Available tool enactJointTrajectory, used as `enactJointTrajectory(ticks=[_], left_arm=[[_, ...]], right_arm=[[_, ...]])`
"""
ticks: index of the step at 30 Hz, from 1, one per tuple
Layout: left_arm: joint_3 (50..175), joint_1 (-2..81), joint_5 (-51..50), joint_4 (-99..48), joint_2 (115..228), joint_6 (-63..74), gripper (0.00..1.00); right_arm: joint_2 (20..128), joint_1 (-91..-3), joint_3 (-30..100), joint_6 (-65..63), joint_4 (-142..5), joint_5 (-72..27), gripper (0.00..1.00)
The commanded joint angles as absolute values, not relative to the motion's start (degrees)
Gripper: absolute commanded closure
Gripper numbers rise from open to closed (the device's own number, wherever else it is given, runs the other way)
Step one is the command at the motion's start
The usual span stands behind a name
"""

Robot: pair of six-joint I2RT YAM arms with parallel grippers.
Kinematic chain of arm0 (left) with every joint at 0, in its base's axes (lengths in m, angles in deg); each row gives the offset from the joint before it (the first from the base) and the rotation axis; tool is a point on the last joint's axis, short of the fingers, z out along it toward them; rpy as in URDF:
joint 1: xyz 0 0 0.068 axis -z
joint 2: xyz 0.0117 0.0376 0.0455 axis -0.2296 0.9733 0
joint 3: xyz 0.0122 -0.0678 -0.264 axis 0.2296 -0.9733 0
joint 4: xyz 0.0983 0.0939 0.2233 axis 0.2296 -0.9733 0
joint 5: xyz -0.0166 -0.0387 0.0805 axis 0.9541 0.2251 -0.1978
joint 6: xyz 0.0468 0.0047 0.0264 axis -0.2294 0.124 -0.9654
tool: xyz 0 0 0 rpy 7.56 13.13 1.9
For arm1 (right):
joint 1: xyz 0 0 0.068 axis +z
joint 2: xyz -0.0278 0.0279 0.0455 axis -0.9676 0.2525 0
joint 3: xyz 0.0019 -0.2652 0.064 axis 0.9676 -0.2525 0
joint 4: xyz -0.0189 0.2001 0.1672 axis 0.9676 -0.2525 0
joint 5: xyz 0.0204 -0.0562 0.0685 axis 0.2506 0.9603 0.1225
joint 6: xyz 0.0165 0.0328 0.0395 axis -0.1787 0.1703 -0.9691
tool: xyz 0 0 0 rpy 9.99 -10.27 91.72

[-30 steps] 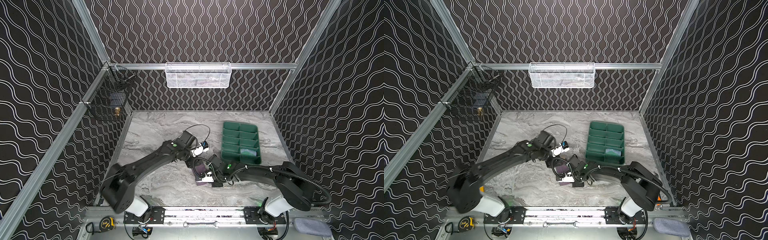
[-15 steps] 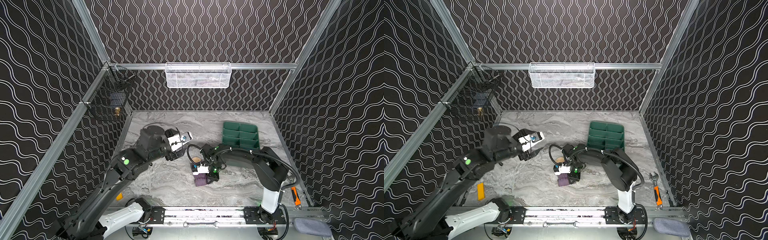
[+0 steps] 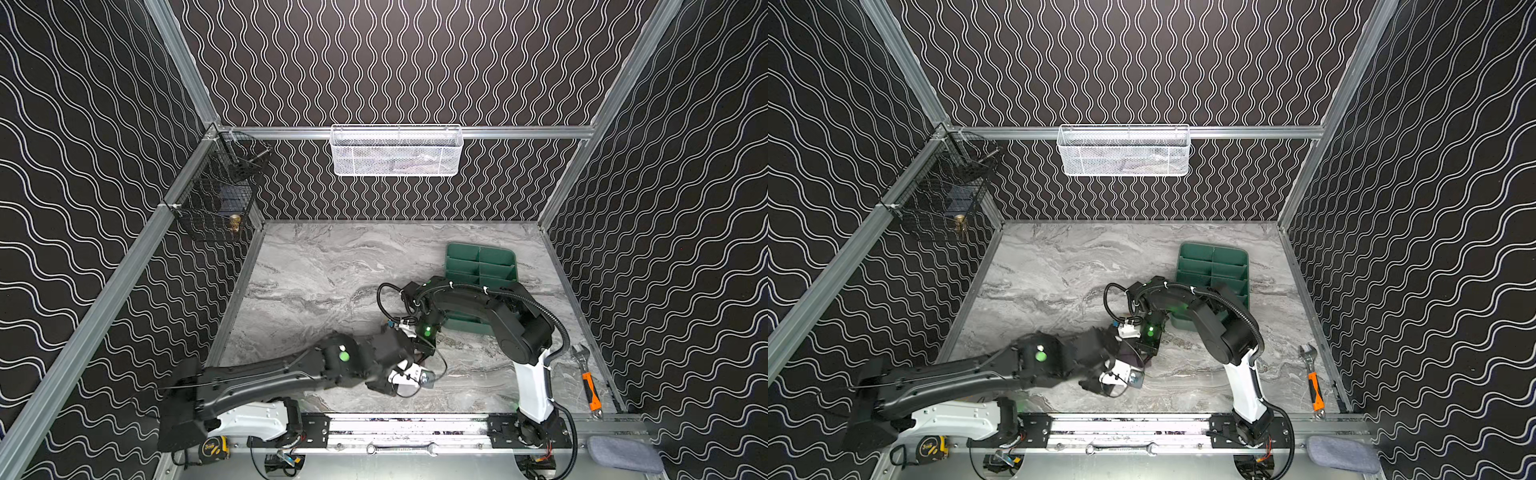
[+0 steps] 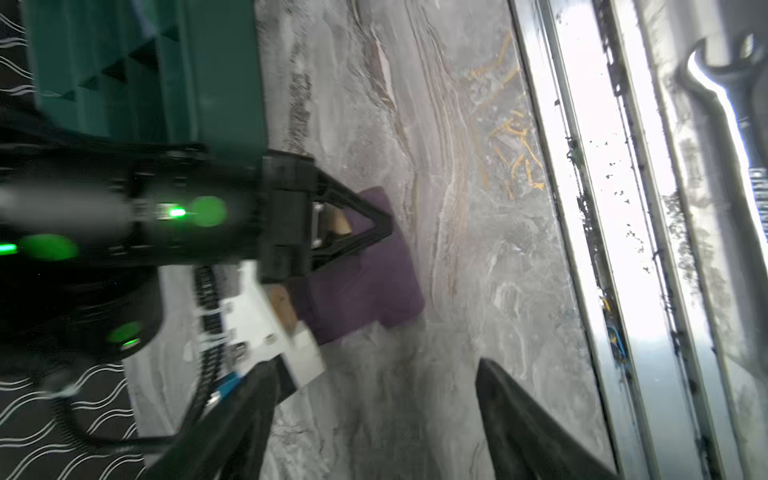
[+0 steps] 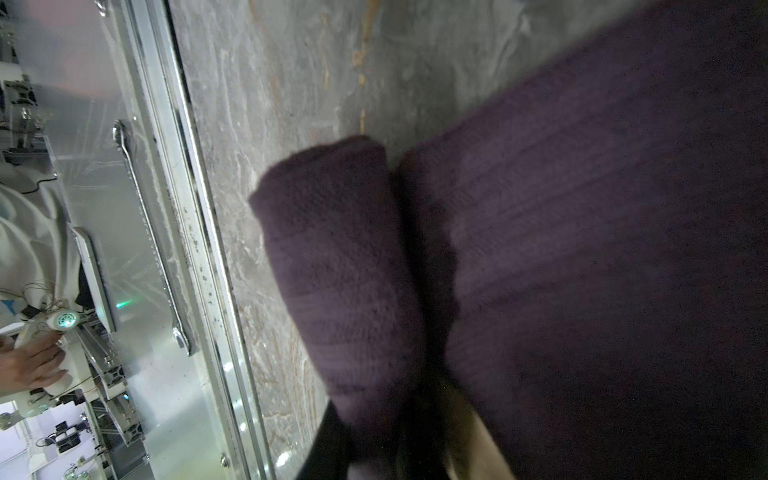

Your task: Roll the socks

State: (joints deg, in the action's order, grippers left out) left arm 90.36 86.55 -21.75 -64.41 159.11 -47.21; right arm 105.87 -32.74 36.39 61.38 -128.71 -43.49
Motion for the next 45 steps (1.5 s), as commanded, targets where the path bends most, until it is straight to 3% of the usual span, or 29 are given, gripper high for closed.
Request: enactJointTrajectory(ticks=[1, 12, 20, 28, 33, 36, 38, 40, 45], left_arm=[[84.9, 87.9, -26.8, -48.1, 161.3, -38.6, 0.21], [77.9, 87.3, -28.7, -29.9, 173.1, -35.7, 0.22], [82.0, 83.0, -26.0, -35.1, 178.7, -34.2, 0.49], [85.5, 82.5, -23.6, -43.8, 183.4, -31.4, 0.67], [87.5, 82.3, -25.4, -45.8, 186.1, -30.7, 0.90], [88.2, 82.2, -25.5, -47.4, 186.5, -30.8, 1.00], [87.7, 82.1, -24.9, -48.1, 186.0, -31.4, 1.00], [87.0, 82.1, -24.7, -48.3, 185.3, -32.1, 1.00], [87.2, 82.1, -23.7, -50.9, 185.1, -35.1, 1.00]], right_arm=[[108.2, -33.2, 35.7, 62.9, -122.5, -32.3, 1.00], [108.5, -33.3, 35.4, 63.5, -121.3, -34.3, 1.00], [108.2, -33.4, 35.9, 63.5, -121.6, -35.4, 1.00], [107.3, -33.4, 35.8, 63.7, -121.1, -36.4, 1.00], [105.6, -33.7, 35.2, 63.6, -120.6, -38.6, 1.00], [102.3, -33.9, 33.2, 63.2, -118.8, -38.6, 0.83], [98.2, -34.2, 30.5, 63.0, -116.8, -38.6, 0.67], [94.1, -34.9, 28.3, 63.3, -116.5, -40.7, 0.57], [82.3, -36.8, 22.3, 60.6, -112.0, -39.9, 0.53]])
